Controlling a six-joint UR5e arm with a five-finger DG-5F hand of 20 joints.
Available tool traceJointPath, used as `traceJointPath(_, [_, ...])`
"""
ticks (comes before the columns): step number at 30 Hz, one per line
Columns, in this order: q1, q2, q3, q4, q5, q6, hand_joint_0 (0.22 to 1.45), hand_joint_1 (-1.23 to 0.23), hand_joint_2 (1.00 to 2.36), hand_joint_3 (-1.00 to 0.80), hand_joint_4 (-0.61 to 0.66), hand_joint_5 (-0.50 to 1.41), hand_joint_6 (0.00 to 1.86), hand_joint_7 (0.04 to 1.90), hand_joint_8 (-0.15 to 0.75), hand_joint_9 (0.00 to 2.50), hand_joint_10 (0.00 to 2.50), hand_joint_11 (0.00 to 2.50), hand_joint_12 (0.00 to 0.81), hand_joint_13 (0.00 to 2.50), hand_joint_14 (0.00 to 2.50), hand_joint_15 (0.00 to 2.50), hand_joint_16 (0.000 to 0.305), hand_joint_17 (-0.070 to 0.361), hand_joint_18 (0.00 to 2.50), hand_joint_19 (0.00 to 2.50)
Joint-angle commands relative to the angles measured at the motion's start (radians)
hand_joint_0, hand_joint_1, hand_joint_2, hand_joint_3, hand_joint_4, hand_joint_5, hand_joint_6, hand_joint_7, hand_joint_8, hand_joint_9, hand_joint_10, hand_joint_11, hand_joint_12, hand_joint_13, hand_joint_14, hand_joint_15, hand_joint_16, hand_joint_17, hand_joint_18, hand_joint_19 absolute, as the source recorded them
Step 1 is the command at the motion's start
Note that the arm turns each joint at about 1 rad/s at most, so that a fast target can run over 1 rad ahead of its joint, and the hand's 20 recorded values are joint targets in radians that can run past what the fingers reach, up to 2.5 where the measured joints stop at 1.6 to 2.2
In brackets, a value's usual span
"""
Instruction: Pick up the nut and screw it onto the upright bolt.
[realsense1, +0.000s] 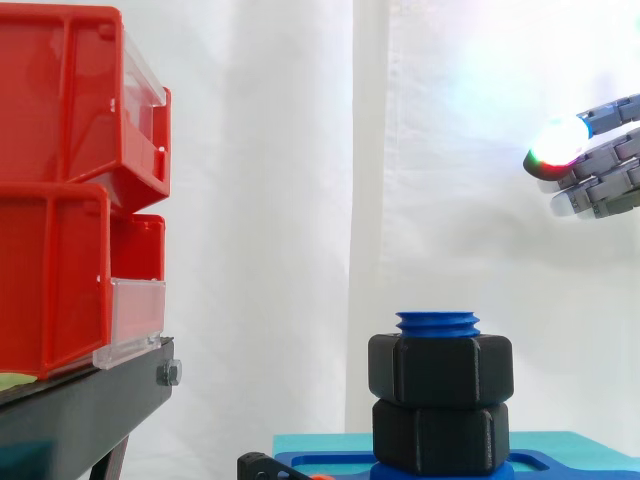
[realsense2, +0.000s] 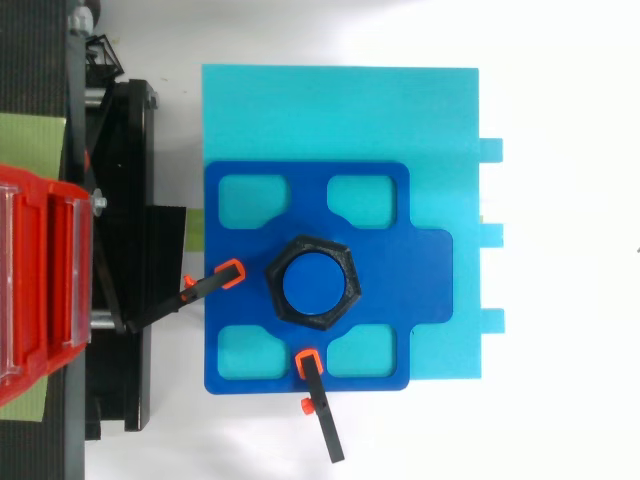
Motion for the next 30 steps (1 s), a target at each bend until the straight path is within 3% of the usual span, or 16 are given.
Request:
traceJointPath(1, [0.001, 0.0, 0.0, 0.0, 0.002, 0.0, 0.47, -0.37, 1.0, -0.5, 0.32, -0.24, 0.5, 0.64, 0.273, 0.0, 0.0, 0.0, 0.396, 0.0, 0.0, 0.0, 0.059, 0.132, 0.0, 0.0])
traceJointPath(26, [-0.001, 0.0, -0.001, 0.0, 0.004, 0.0, 0.49, -0.39, 1.0, -0.5, 0.41, -0.23, 0.5, 0.69, 0.281, 0.0, 0.0, 0.0, 0.389, 0.0, 0.0, 0.0, 0.057, 0.129, 0.0, 0.0])
traceJointPath(30, [0.001, 0.0, 0.0, 0.0, 0.002, 0.0, 0.49, -0.39, 1.0, -0.5, 0.37, -0.24, 0.5, 0.66, 0.279, 0.0, 0.0, 0.0, 0.39, 0.0, 0.0, 0.0, 0.058, 0.131, 0.0, 0.0])
